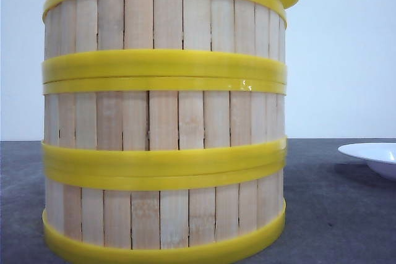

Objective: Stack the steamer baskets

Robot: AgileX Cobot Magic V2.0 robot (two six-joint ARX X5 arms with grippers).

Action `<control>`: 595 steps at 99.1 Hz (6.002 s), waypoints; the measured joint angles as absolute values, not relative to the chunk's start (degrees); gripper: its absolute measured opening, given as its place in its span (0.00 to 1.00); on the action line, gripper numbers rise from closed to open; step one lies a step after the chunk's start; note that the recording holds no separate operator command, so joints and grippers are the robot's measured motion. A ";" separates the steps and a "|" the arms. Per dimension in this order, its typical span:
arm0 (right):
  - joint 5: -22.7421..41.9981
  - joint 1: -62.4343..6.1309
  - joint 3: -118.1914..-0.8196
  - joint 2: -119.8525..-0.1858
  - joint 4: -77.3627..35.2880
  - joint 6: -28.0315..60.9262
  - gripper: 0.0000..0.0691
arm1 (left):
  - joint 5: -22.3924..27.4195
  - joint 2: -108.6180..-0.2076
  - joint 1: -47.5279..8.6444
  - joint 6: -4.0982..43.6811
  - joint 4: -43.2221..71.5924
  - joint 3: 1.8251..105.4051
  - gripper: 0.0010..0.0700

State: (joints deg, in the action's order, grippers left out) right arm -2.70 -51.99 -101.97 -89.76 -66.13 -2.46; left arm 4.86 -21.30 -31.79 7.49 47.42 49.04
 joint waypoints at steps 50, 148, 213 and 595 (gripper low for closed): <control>-1.23 -52.86 -102.00 -93.93 -65.43 -0.47 0.08 | 4.86 -21.30 -31.79 7.49 47.42 49.04 0.32; -0.51 -52.95 -102.08 -94.00 -64.42 0.23 0.08 | 4.86 -21.30 -31.79 7.57 47.42 49.04 0.32; 6.68 -52.93 -110.48 -89.30 -64.64 0.25 0.51 | 4.86 -21.30 -31.79 7.68 47.42 49.04 0.32; 29.80 -52.95 -72.47 -46.30 -56.29 -14.00 0.00 | -6.31 -0.32 -3.01 2.87 11.75 2.50 0.03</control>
